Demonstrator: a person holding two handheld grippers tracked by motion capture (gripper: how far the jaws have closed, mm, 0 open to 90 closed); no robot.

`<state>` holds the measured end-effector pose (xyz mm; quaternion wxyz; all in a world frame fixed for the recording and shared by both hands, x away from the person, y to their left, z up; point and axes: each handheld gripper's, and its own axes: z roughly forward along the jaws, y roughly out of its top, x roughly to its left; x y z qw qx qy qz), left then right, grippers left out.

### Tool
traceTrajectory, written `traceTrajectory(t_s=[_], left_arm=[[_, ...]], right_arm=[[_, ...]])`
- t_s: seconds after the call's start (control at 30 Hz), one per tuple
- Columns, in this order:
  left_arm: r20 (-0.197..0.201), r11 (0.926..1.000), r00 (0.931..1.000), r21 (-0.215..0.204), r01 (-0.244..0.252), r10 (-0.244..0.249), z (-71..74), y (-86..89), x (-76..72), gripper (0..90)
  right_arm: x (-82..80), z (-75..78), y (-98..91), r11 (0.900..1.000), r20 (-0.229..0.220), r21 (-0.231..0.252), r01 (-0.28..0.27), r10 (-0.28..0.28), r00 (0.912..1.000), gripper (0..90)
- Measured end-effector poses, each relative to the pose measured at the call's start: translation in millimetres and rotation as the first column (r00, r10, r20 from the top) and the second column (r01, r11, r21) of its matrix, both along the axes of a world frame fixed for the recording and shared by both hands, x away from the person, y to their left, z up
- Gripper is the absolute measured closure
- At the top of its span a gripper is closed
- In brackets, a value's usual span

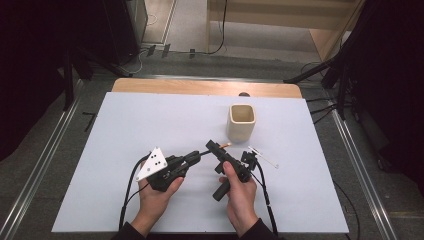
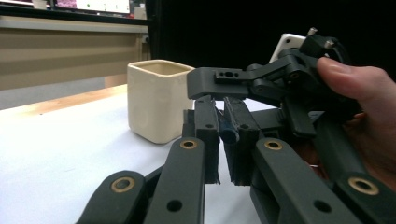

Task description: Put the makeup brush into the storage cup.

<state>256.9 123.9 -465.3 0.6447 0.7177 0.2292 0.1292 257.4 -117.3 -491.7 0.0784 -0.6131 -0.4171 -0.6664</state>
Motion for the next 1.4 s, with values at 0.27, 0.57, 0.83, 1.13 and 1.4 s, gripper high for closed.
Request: traceTrajectory(t_s=[0.27, 0.57, 0.83, 1.13, 1.4], left_arm=[[-0.029, 0.9995, 0.9992, -0.016, 0.027, -0.027, -1.3, 2.0, 2.9, 85.4], [-0.151, 0.9964, 0.9877, 0.081, -0.027, 0.039, -4.5, 5.7, 8.7, 39.7], [-0.181, 0.997, 0.9831, 0.076, -0.013, 0.027, -2.5, 19.9, 10.6, 0.0], [-0.152, 0.9913, 0.9825, 0.092, -0.094, 0.108, -1.5, 44.7, 11.4, 0.0], [-0.124, 0.9833, 0.9789, 0.103, -0.15, 0.162, -2.1, 67.9, 11.3, 0.0]], right_arm=[[2.5, -2.8, -4.1, 0.9985, -0.015, 0.042, -0.036, 0.037, 0.9992, 59.4], [2.3, 4.0, -12.3, 0.996, 0.049, -0.031, -0.084, 0.086, 0.9951, 83.9], [1.0, 14.2, -12.5, 0.9635, 0.171, -0.268, 0.003, 0.045, 0.9843, 83.8], [-0.4, 23.2, -13.4, 0.9135, 0.259, -0.402, 0.06, 0.051, 0.9645, 83.8], [0.4, 24.9, -16.4, 0.8945, 0.28, -0.44, 0.082, 0.05, 0.9589, 83.8]])
